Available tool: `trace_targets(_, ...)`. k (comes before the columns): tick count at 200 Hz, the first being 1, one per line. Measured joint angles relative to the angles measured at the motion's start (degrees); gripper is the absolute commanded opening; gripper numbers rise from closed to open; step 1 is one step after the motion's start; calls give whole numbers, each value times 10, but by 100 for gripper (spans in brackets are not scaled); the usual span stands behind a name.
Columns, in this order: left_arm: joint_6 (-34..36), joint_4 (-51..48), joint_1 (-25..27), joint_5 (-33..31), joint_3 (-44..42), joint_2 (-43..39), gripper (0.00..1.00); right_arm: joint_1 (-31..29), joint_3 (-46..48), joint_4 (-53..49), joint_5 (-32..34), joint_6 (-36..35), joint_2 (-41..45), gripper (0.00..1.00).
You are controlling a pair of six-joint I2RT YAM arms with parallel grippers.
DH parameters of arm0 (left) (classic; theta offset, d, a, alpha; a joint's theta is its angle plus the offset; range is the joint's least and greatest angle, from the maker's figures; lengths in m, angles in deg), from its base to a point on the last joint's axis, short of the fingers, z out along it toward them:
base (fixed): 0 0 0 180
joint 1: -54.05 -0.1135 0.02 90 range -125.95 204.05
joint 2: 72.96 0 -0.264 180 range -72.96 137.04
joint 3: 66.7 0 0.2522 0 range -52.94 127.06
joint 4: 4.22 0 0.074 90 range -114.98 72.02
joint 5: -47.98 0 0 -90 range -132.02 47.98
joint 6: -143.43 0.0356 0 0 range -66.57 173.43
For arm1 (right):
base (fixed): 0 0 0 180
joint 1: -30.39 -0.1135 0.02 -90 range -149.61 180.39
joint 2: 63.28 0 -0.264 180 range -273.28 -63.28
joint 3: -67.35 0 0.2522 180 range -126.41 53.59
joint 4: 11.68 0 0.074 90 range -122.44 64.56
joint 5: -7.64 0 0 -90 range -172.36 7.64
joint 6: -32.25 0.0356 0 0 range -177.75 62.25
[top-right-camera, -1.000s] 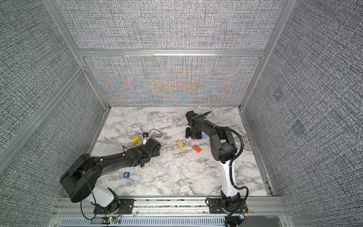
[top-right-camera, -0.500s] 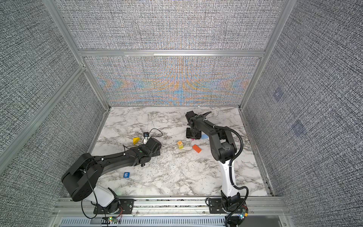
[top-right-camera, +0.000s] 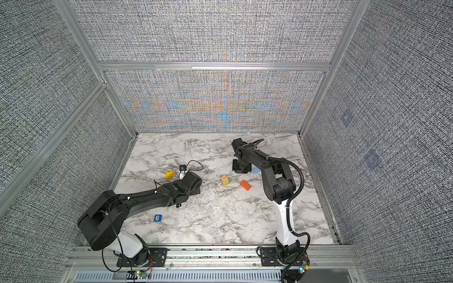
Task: Build the wood block tower
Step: 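Lift the magenta cube with the right gripper toward the stacked cubes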
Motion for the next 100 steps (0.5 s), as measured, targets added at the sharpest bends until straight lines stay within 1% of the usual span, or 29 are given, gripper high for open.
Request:
trace_targets(61, 0, -1, 0, 5, 0, -8, 99, 0, 2, -12, 0, -9, 21, 21)
trace_targets(100, 0, -6, 0, 5, -2, -23, 99, -9, 1, -31, -2, -27, 44, 21)
